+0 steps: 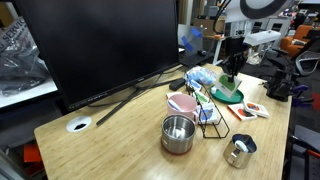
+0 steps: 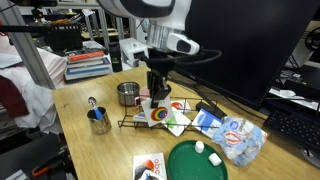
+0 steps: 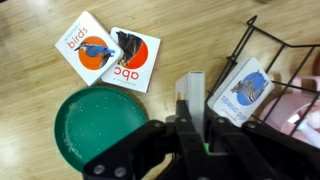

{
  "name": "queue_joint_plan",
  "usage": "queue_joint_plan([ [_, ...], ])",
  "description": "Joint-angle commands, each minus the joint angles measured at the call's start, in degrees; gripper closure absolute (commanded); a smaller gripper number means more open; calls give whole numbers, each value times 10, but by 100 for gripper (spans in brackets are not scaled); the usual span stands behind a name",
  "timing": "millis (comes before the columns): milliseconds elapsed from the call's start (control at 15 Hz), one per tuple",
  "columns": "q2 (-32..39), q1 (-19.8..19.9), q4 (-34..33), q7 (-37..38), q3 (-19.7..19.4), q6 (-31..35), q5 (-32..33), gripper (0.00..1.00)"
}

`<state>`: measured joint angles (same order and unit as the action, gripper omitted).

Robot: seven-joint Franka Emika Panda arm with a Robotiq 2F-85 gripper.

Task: Move the book to the left

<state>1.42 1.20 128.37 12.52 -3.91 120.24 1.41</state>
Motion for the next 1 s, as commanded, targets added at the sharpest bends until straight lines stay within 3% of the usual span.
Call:
queue_joint_plan([
  [0, -89, -15, 33, 29, 27, -16, 14, 96],
  [400, -167, -75, 10, 32, 111, -99, -18, 96],
  [667, -137, -110, -19, 55, 158, -111, -37, 96],
  [933, -71, -119, -34, 100, 177, -88, -43, 96],
])
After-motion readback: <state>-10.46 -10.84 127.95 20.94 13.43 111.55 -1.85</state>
